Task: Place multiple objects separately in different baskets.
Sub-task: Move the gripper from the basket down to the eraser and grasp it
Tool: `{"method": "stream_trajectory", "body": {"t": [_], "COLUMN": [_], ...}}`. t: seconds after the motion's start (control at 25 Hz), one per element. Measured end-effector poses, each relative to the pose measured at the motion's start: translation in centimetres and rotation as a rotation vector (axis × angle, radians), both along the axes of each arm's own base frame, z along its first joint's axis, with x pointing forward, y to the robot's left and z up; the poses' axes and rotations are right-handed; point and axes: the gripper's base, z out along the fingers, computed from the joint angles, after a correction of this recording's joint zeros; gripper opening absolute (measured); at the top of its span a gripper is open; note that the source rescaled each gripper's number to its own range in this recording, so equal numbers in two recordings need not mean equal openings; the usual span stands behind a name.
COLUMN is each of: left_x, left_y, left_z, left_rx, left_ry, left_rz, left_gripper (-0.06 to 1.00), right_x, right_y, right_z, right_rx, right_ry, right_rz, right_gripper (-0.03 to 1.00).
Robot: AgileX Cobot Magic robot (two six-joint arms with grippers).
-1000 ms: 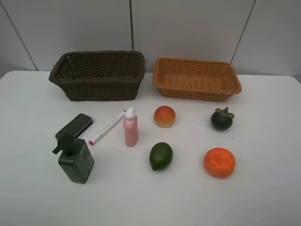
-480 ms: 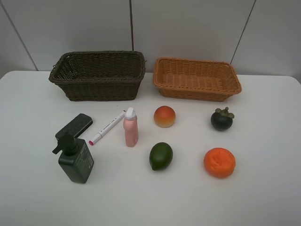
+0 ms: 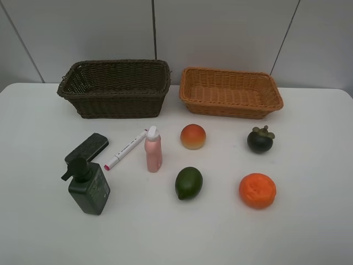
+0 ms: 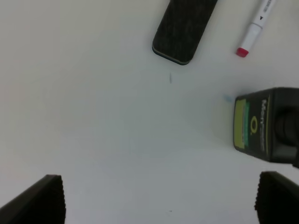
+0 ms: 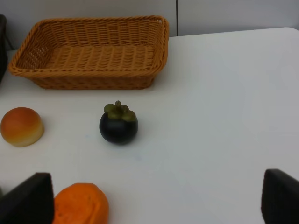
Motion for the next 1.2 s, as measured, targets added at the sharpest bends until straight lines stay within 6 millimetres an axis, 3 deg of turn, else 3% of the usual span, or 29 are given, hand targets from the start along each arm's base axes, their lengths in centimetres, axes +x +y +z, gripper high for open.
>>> {"method": "stream_trajectory", "body": {"t": [0.24,0.52,0.68,0.92,1.2], "left_x": [7.4,13.9,16.2,17.7,19.0], "left_y": [-0.7,-2.9,-4.5,-6.9,-6.8], "left_z": [-2.1,-5.4,-8.2,-12.8,-16.8], "left_rx": [0.025,0.042,0.053,0.073,0.127], "left_ry": [0.152,0.252,0.319,0.370,0.357], "left_rz": [-0.049,-0.135,-0.174,-0.246,-0.271], "left_gripper": [1.00,1.00,1.00,1.00,1.00], "right_x": [0.0,0.0,0.0,0.0,0.0], "right_y": [0.0,0.0,0.0,0.0,0.0], "right_z": [0.0,0.0,0.0,0.0,0.0], "right_rx": [0.000,0.000,0.000,0.000,0.000], "right_ry": [0.000,0.000,0.000,0.000,0.000], "right_rz": [0.000,0.000,0.000,0.000,0.000], "right_gripper": [0.94,0.94,0.94,0.94,0.94]}}
